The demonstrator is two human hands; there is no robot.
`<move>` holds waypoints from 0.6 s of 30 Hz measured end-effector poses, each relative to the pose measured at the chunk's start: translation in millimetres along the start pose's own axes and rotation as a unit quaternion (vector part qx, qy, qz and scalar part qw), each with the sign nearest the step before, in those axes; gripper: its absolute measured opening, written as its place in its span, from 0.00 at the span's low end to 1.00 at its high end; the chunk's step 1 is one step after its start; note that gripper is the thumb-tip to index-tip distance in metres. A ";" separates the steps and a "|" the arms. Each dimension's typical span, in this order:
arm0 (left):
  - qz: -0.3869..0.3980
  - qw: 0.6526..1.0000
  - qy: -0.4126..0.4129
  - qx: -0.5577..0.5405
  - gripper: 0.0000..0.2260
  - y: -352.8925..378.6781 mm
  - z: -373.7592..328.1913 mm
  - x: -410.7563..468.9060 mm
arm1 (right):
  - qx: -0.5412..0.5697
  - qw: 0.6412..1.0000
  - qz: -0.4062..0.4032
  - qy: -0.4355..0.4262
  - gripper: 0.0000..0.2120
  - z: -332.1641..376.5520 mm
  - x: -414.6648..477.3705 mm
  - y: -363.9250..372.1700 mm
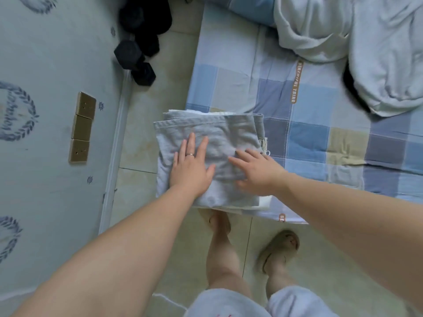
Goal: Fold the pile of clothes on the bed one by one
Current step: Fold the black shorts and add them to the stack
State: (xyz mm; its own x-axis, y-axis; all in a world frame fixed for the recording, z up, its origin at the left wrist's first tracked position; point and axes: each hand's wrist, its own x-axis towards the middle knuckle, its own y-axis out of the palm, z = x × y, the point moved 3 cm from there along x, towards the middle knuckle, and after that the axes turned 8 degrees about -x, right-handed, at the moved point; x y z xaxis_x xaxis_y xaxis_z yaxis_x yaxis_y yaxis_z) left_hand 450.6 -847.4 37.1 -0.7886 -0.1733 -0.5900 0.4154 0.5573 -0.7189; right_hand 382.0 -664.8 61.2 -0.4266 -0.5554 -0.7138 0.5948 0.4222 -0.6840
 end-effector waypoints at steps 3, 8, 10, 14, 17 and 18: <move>0.062 0.996 -0.033 -0.055 0.32 -23.3 -37.9 -38.2 | 0.069 0.996 0.004 0.051 0.35 -20.3 -57.8 -34.3; 0.000 0.999 -0.001 -0.042 0.32 -71.1 -121.4 -72.6 | 0.073 0.991 -0.043 0.101 0.35 -75.1 -145.2 -79.1; -0.030 0.999 0.025 -0.031 0.32 -86.1 -163.1 -73.9 | 0.069 0.988 -0.069 0.117 0.36 -106.0 -175.2 -88.6; -0.069 0.996 0.051 -0.038 0.32 -103.3 -259.6 -69.7 | 0.056 0.983 -0.108 0.138 0.36 -186.0 -227.3 -102.3; -0.080 0.994 0.066 -0.045 0.32 -100.7 -332.9 -67.8 | 0.042 0.979 -0.135 0.146 0.37 -252.4 -264.7 -109.3; -0.086 0.993 0.073 -0.045 0.32 -97.0 -356.4 -68.0 | 0.040 0.977 -0.146 0.150 0.38 -274.2 -277.2 -111.1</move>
State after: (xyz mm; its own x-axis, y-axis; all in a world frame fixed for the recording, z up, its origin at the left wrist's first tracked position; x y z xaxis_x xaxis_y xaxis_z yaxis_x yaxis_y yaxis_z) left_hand 302.3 -600.3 277.9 -0.9043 -0.1576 -0.3968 0.2309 0.6013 -0.7650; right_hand 247.4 -361.2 293.9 -0.7592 -0.4045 -0.5099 0.4638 0.2133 -0.8599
